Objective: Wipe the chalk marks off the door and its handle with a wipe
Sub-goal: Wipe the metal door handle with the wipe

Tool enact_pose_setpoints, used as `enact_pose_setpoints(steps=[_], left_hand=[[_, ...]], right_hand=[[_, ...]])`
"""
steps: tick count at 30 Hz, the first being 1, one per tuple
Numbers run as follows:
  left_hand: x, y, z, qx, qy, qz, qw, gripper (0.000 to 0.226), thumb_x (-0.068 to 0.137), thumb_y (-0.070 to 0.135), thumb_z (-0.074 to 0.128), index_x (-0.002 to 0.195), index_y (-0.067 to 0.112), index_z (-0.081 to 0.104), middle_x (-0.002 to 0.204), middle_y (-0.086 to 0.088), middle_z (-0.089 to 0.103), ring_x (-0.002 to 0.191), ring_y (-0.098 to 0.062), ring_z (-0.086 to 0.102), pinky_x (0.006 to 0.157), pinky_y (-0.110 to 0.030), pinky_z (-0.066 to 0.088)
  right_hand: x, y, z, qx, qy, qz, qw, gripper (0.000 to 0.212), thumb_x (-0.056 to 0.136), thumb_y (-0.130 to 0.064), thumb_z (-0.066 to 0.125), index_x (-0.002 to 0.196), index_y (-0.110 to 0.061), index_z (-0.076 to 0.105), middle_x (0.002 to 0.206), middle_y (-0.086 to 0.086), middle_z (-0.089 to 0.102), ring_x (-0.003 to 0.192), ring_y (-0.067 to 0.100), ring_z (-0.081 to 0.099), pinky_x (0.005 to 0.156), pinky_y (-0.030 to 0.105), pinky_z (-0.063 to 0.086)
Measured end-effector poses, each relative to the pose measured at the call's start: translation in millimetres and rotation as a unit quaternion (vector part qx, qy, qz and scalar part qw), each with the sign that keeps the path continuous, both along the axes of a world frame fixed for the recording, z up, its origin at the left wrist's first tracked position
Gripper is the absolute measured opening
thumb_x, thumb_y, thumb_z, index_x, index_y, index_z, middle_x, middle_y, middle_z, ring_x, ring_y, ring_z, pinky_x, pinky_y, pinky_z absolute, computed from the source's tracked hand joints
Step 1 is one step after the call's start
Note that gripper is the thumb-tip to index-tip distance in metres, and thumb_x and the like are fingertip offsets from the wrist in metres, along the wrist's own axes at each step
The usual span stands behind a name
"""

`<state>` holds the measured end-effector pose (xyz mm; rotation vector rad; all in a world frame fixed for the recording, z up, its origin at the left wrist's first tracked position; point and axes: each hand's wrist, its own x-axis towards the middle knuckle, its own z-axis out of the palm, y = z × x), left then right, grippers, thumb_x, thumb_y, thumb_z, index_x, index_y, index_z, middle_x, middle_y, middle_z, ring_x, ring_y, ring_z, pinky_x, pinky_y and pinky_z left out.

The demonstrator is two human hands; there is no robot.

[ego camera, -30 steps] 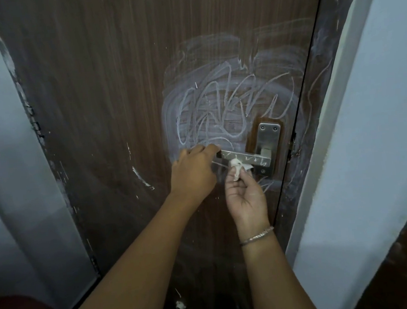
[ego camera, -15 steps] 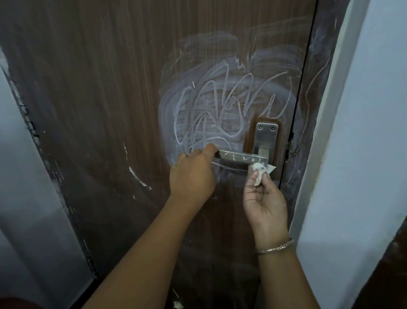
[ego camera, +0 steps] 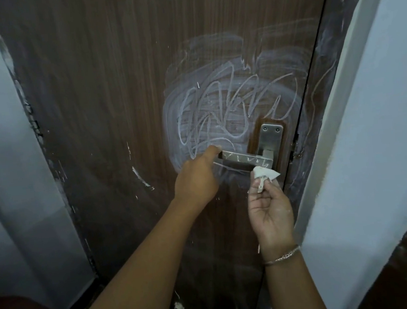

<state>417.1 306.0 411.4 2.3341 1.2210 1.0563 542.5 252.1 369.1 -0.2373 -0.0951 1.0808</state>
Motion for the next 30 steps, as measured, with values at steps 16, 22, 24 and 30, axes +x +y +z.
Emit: enact_pose_setpoints(steps=[16,22,24,30], left_hand=[[-6.9,5.2,-0.8,-0.021,0.018,-0.017,0.999,0.053,0.088,0.021,0.048,0.136,0.040,0.034,0.103,-0.006,0.064,0.094,-0.027,0.061,0.080,-0.043,0.051],[-7.3,6.8,-3.5,0.033,0.065,0.009,0.997,0.048,0.094,0.032,0.045,0.138,0.041,0.029,0.116,-0.006,0.061,0.105,-0.027,0.057,0.086,-0.046,0.048],[-7.8,8.0,-3.8,0.032,0.069,0.006,0.997,0.048,0.094,0.034,0.045,0.139,0.042,0.028,0.114,-0.006,0.061,0.105,-0.027,0.057,0.085,-0.047,0.048],[-5.5,14.7,-3.0,0.022,0.056,-0.006,0.998,0.046,0.093,0.029,0.048,0.135,0.040,0.034,0.102,-0.006,0.063,0.095,-0.026,0.060,0.080,-0.047,0.051]], right_hand=[[-66.5,30.1,5.4,-0.083,-0.302,-0.158,0.936,0.016,0.083,0.005,0.061,0.084,-0.010,0.067,0.087,0.011,0.070,0.079,0.014,0.067,0.066,0.019,0.052],[-69.4,38.7,8.5,-0.158,-0.437,-0.362,0.808,0.039,0.077,0.000,0.069,0.084,-0.032,0.049,0.083,-0.010,0.066,0.075,0.000,0.065,0.063,0.007,0.045],[-69.0,42.0,10.6,-0.155,-0.450,-0.396,0.785,0.040,0.076,-0.004,0.072,0.088,-0.033,0.047,0.085,-0.007,0.068,0.078,0.001,0.066,0.065,0.006,0.045],[-64.3,50.9,6.2,-0.167,-0.507,-0.453,0.714,0.028,0.078,-0.014,0.073,0.088,-0.027,0.050,0.080,-0.010,0.064,0.074,0.010,0.065,0.064,0.004,0.043]])
